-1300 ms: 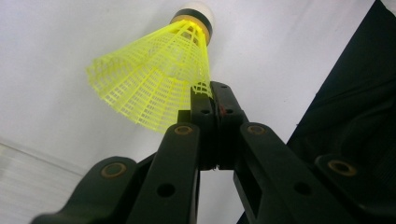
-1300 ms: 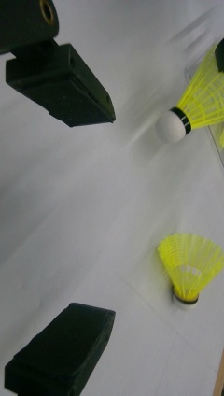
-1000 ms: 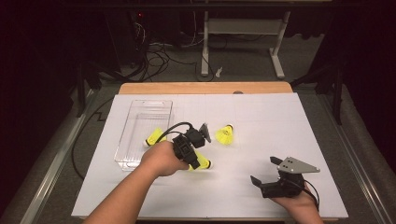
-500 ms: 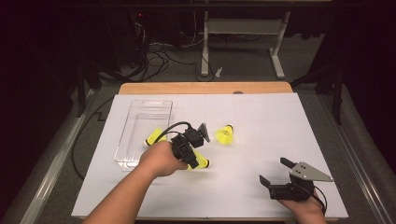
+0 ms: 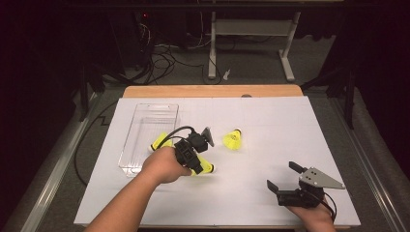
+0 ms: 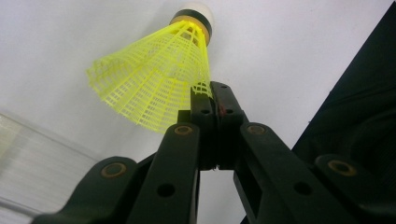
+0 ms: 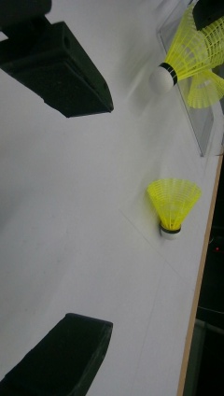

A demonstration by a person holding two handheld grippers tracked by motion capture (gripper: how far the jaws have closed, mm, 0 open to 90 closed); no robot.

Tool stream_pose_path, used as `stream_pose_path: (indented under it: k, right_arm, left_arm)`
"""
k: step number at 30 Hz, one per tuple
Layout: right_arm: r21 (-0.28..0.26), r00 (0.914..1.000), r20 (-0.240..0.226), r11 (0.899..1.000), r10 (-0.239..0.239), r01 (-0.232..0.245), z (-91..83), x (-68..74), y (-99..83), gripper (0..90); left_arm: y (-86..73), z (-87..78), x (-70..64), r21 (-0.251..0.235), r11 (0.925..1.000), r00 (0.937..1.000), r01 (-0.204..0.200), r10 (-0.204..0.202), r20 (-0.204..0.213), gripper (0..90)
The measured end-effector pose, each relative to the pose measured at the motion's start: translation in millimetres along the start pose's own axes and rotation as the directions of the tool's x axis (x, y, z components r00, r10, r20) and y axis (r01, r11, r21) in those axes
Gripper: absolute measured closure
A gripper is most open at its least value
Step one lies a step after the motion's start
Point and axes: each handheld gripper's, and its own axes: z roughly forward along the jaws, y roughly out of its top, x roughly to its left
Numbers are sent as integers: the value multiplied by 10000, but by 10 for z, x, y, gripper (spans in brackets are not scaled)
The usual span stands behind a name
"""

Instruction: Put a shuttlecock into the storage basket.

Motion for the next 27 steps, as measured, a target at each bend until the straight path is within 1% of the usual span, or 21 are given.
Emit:
stream_pose_path:
  k: [8,13,16,23,27]
  right_arm:
    - [40,10000,6,10000,59,-59,3,-9,-6,4]
    - [59,10000,-14,10000,61,-61,7,-8,-9,4]
    - [71,10000,-23,10000,64,-64,8,-10,-10,4]
    - [77,10000,-36,9999,70,-69,8,-20,-15,4]
    - [73,10000,-52,10000,53,-52,8,-22,-17,4]
  left_arm:
    - [-26,-60,13,-95,9999,9999,133,-132,112,897]
    - [-34,-115,16,-76,9998,9998,183,-183,67,897]
    - [-37,-172,21,-133,9997,9997,220,-219,80,897]
    - [-69,-339,46,-288,9991,9994,322,-325,-100,897]
    - [-97,-440,69,-403,9982,9987,445,-454,-224,897]
